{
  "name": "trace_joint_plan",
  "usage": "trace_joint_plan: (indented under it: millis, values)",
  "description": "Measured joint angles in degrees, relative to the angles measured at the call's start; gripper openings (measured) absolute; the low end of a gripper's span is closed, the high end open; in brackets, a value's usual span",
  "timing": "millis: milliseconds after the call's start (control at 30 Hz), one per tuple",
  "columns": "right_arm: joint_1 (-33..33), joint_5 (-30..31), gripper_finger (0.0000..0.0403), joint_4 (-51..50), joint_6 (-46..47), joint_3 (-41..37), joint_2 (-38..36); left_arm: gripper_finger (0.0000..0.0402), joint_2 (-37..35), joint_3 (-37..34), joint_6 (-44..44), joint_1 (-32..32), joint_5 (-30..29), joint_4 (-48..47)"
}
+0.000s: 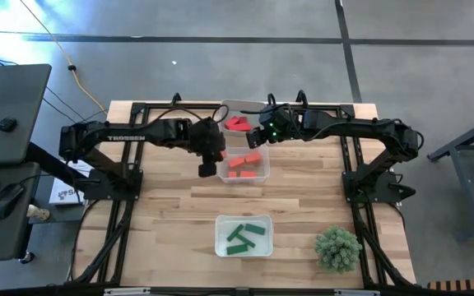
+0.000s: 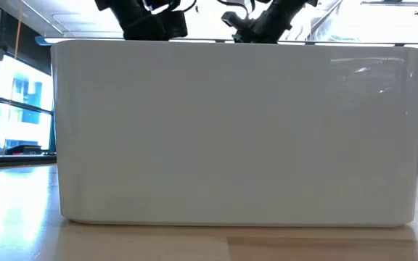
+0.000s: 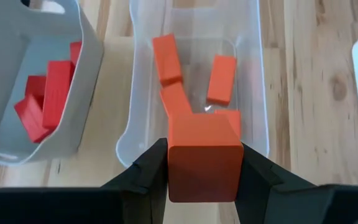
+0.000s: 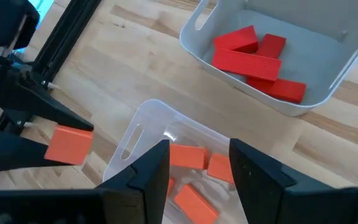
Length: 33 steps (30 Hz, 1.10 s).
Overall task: Sort & place blocks by color
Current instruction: Put the orange block into the transparent bin
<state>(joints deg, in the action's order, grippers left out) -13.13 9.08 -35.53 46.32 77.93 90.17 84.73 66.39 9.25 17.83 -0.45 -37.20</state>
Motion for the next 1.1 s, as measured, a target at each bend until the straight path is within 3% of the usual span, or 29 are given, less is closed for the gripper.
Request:
trace_joint_plan:
  millis: [1100]
  values:
    - [0.0, 2.5, 0.0156, -0.2, 3.9, 0.0, 0.0, 0.0115, 20.1, 0.0, 1.9, 4.1, 6.3, 11.9]
